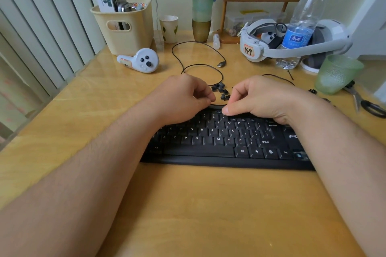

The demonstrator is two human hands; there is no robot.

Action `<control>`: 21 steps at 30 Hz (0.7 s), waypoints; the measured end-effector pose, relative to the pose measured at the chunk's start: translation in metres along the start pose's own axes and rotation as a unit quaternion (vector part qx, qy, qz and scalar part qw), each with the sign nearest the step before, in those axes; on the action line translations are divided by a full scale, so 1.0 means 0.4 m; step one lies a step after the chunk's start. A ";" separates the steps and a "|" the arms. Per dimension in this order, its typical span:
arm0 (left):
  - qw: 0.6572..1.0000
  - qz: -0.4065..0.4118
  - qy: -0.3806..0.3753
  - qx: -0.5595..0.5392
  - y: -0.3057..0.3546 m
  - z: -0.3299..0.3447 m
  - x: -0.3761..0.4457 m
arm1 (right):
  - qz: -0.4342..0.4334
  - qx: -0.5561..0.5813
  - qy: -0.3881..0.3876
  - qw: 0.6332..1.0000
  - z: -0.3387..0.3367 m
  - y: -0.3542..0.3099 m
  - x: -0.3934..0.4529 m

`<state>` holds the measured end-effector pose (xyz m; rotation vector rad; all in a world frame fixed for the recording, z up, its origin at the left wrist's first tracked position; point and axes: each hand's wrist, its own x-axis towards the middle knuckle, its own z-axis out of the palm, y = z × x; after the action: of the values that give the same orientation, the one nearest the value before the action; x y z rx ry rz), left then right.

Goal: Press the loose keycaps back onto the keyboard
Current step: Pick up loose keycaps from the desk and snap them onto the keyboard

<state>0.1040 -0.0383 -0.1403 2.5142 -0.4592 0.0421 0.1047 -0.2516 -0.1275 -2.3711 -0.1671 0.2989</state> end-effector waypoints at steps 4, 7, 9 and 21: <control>1.000 0.008 0.009 0.002 -0.005 0.001 0.000 | -0.010 -0.022 0.012 1.000 0.007 -0.005 -0.006; 1.000 0.010 0.015 0.000 -0.008 0.002 0.001 | -0.015 -0.037 0.014 0.999 0.007 -0.008 -0.012; 1.000 0.016 0.016 -0.002 -0.011 0.002 0.001 | -0.030 -0.044 0.013 0.999 0.003 -0.015 -0.021; 0.998 0.055 0.004 0.040 -0.007 -0.002 -0.005 | -0.017 -0.081 0.139 0.987 -0.118 0.089 -0.015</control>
<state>0.1032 -0.0350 -0.1414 2.5635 -0.6030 0.1136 0.1125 -0.3096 -0.1177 -2.5386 -0.1033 -0.0667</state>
